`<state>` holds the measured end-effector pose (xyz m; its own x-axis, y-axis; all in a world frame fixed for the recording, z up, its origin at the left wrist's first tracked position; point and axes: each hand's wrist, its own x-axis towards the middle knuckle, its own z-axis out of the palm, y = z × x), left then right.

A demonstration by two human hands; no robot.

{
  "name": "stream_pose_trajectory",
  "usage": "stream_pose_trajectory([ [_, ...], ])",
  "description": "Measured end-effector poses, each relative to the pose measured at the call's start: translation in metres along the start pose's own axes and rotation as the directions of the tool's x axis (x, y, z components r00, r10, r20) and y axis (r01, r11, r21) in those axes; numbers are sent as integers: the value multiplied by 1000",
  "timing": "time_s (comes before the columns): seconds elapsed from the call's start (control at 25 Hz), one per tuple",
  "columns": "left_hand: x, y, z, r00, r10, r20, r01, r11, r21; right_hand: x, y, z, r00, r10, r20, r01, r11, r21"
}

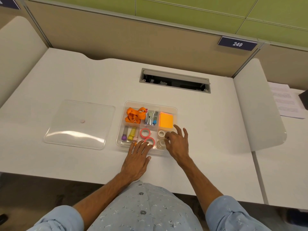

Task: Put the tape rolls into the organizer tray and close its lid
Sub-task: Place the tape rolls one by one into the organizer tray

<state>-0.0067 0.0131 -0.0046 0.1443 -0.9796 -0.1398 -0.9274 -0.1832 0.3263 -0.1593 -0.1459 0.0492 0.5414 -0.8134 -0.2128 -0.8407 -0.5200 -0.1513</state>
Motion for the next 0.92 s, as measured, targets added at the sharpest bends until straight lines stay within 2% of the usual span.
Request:
stream_pose_trajectory([
  [0.16, 0, 0, 0, 1000, 0, -5, 0, 1000, -3, 3, 6, -4, 998, 25, -59, -24, 999, 21],
  [0.36, -1, 0, -1, 999, 13, -30, -13, 1000, 4, 12, -6, -4, 1000, 13, 28, -10, 996, -88],
  [0.6, 0, -1, -1, 1000, 6, -9, -7, 1000, -11, 10, -16, 2, 994, -10, 105, 24, 990, -136],
  [0.92, 0, -5, 1, 1000, 24, 2, -23, 999, -40, 1, -15, 8, 995, 27, 94, -23, 999, -41],
])
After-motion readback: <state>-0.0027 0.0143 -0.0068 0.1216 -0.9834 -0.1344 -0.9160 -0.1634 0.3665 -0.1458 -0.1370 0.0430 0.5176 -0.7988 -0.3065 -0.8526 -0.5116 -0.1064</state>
